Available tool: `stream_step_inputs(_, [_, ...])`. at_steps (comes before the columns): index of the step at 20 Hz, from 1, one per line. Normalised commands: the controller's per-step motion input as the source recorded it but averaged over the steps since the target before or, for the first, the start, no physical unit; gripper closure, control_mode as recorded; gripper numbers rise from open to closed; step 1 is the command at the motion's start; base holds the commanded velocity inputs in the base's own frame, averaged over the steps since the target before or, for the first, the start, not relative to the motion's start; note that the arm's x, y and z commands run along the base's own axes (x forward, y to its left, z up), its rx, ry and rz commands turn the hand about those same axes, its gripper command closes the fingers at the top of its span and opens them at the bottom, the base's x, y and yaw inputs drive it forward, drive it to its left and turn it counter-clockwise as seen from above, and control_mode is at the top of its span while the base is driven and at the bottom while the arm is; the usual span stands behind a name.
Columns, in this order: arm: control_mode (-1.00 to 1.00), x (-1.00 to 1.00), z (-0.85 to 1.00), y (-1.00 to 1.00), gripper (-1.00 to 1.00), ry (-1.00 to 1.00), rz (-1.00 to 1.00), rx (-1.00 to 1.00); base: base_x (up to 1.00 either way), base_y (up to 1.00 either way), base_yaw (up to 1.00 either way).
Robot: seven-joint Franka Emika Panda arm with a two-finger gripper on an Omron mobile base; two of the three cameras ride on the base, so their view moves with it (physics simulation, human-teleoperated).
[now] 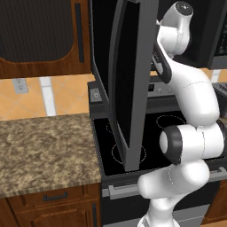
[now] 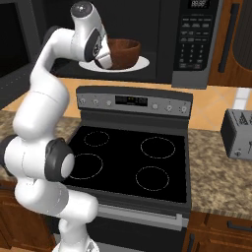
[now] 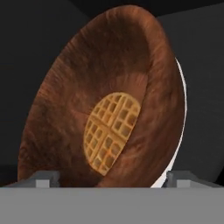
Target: Open the microwave, place the bowl with waffle inside the microwave, then close the microwave door and turn it on.
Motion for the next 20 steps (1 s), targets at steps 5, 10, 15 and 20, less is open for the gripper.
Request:
stream_step_inputs(5, [-1.00, -0.34, 0.04, -0.01, -1.00, -0.13, 0.00, 0.00, 0.00, 0.00, 0.00])
stream_step_inputs(10, [-1.00, -1.00, 0.01, -0.37, -1.00, -0.22, 0.02, 0.07, 0.00, 0.00, 0.00])
stream_step_inputs(15, [-1.00, -1.00, 0.25, -0.09, -1.00, -0.15, 0.12, -0.01, 0.00, 0.00, 0.00])
stream_step_inputs(20, [-1.00, -0.99, 0.02, -0.11, -1.00, -0.30, 0.12, -0.32, 0.00, 0.00, 0.00])
